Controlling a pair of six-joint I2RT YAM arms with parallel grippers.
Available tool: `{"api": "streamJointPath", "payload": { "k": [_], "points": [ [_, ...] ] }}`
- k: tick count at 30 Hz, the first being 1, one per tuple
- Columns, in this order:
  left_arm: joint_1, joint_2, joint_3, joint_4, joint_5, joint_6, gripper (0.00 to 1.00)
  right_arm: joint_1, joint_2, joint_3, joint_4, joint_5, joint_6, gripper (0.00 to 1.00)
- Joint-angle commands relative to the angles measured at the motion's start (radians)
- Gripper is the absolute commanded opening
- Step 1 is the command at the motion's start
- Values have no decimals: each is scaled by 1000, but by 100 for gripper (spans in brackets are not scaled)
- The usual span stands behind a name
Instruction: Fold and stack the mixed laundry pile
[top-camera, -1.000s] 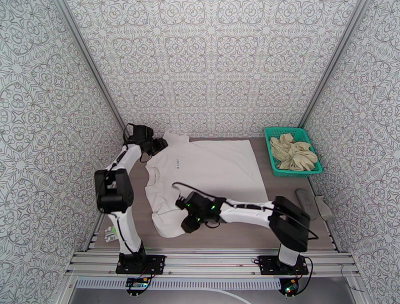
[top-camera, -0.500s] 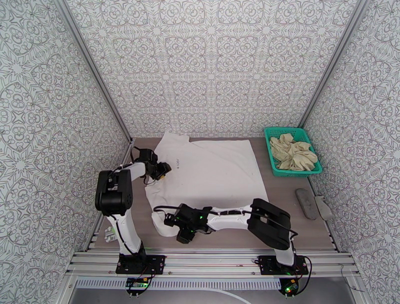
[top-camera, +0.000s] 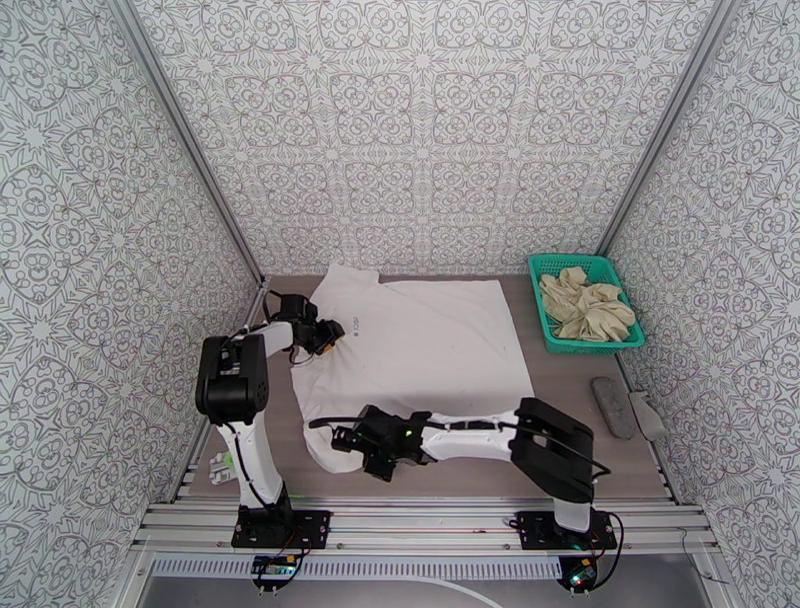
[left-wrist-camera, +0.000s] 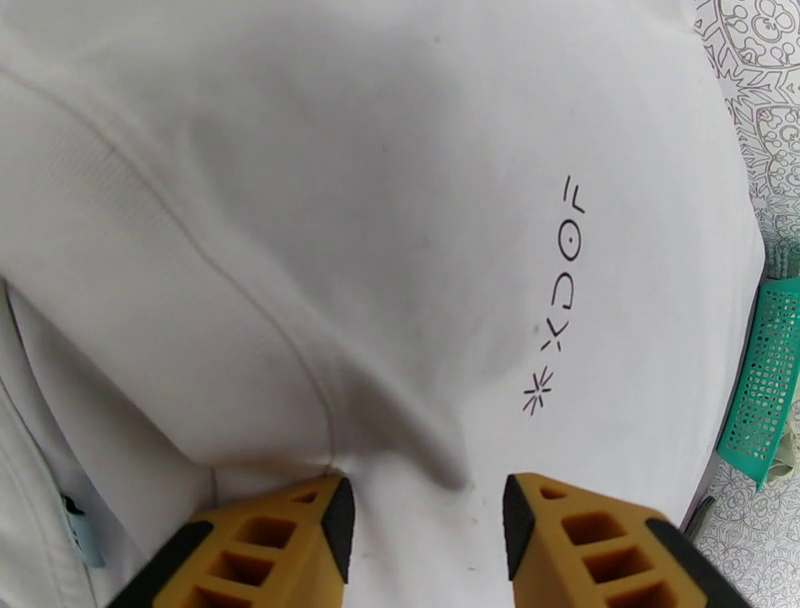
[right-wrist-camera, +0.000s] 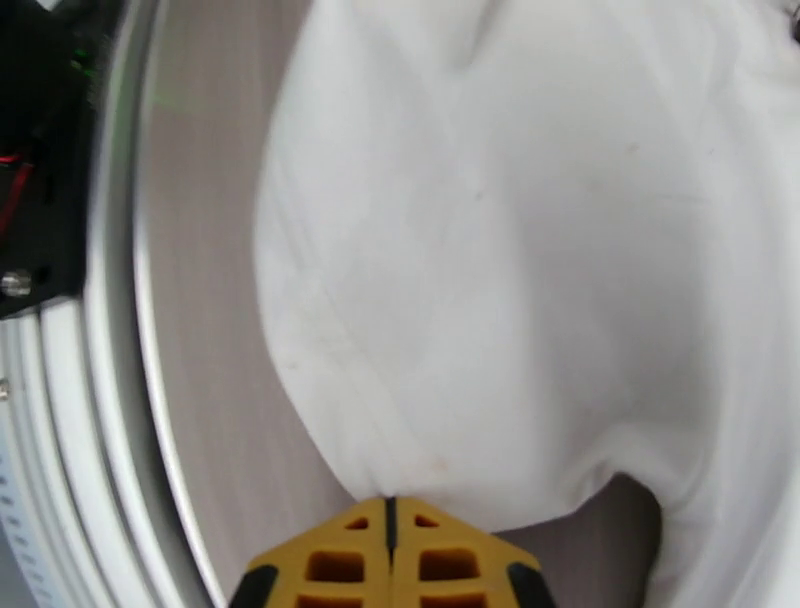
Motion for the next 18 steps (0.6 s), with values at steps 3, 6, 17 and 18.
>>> {"api": "streamJointPath", "payload": {
  "k": [3,6,17,18],
  "points": [
    [10,60,24,-38,-26,28,47,4,-74,-40,-23,-84,14,5],
    [12,59,29,-49,-28,38,46,4,-75,-49,-54,-105,4,13],
    [-2,-78,59,-152,-65,113,54,-38,-253,-121,-72,-52,102,43],
    [-6,-108,66,-177,-77,127,55,-66,-276,-138,-55,-45,145,43]
  ]
}}
